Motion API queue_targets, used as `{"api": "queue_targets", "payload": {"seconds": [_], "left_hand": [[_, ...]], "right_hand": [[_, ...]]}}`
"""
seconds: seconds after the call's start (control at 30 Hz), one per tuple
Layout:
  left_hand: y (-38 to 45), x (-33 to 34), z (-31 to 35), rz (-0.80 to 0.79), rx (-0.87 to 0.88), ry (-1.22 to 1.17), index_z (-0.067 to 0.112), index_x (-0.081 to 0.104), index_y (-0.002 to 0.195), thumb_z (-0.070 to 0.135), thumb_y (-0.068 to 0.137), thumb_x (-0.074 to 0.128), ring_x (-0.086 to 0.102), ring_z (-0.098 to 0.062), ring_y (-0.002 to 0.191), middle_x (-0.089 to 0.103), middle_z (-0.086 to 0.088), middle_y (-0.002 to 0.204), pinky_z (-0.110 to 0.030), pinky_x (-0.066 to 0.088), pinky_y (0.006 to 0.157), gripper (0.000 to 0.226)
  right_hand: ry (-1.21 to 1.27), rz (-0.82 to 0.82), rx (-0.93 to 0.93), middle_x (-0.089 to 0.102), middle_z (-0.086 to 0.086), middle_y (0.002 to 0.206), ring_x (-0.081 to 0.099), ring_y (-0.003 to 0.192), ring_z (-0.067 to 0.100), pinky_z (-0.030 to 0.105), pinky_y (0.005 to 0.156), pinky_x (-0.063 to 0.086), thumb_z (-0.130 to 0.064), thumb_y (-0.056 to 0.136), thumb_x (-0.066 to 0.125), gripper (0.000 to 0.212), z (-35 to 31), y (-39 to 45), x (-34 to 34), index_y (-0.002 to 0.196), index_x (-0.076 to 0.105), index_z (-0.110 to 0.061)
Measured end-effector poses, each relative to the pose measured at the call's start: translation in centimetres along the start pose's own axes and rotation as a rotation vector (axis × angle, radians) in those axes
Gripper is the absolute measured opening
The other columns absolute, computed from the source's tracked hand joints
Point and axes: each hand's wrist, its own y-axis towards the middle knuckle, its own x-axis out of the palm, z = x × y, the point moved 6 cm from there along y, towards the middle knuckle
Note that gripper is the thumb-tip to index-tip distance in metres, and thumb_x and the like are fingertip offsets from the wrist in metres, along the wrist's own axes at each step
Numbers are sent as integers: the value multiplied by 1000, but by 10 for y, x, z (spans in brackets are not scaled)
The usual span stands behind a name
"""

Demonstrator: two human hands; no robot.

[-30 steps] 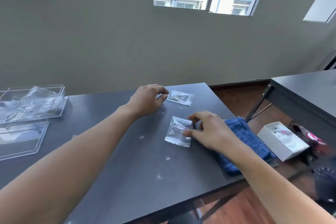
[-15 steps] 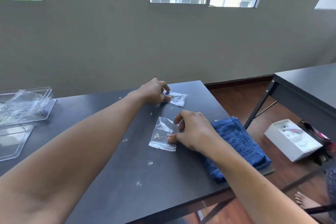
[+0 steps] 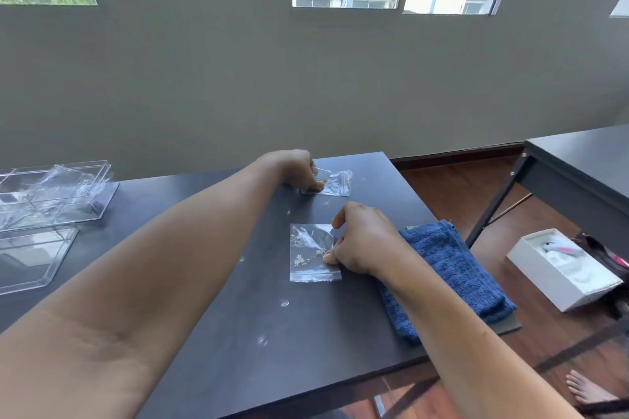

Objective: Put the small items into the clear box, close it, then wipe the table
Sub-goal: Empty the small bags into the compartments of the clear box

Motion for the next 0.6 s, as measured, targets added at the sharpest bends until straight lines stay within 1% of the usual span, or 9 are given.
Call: {"api": "queue_targets", "payload": {"seconds": [0.07,0.13,0.2,0.23,0.3,0.4,0.47,0.53,0.6], "left_hand": [[-2,2,-4,34,2,-69,24,53,94,35,83,74,55,-26,79,59,-1,89,-30,48,78,26],[-3,3,-9,95,7,-142,21,58,103,35,84,76,63,-22,96,65,2,103,-34,53,94,30],[-7,0,-12,171,35,-228,19,61,112,37,87,74,63,-19,107,68,2,112,-37,51,99,34],[-11,-2,-14,210,40,-281,18,62,113,37,89,72,63,-18,106,69,2,110,-35,51,97,32],[-22,-6,-20,275,29,-439,15,63,112,33,92,70,65,-17,91,70,1,100,-29,53,83,27],[-51,-18,-28,365,33,-666,11,62,105,26,91,72,66,-5,63,76,-6,87,-25,49,65,23],[-75,-26,-37,394,44,-779,8,60,104,23,91,74,64,-2,56,76,-6,78,-26,49,64,24],[-101,-34,-52,413,59,-900,7,57,103,18,90,76,66,-7,60,72,-4,73,-32,54,69,26],[-127,-42,-75,466,57,-985,7,56,100,13,88,77,69,-11,64,69,-7,77,-34,60,72,25]], "right_hand": [[-19,14,-10,73,4,103,63,108,28,41,92,56,-25,74,88,42,-4,-1,-1,107,65,-15],[-21,24,-13,72,5,101,64,105,28,42,90,57,-19,75,85,38,-5,-2,-1,107,65,-13],[-12,32,-14,73,5,99,64,103,29,42,88,57,-17,76,83,36,-5,-3,-1,107,65,-11],[-11,41,-15,73,4,97,64,103,29,41,87,57,-17,77,82,34,-5,-4,-1,107,66,-11],[-7,60,-15,73,4,98,64,105,29,39,85,55,-18,80,79,33,-4,-7,-1,109,64,-12],[66,79,-2,72,3,107,63,110,27,40,94,53,-25,85,77,45,-1,-13,-1,124,57,-17],[118,109,6,74,1,106,65,112,25,41,99,51,-27,86,78,51,0,-16,-5,132,57,-20],[179,158,-5,72,-5,93,67,106,24,40,98,52,-26,88,76,45,-2,-19,-12,129,61,-21],[250,217,-41,67,-10,83,67,96,21,35,92,53,-23,90,73,33,-9,-23,-21,123,68,-21]]}}
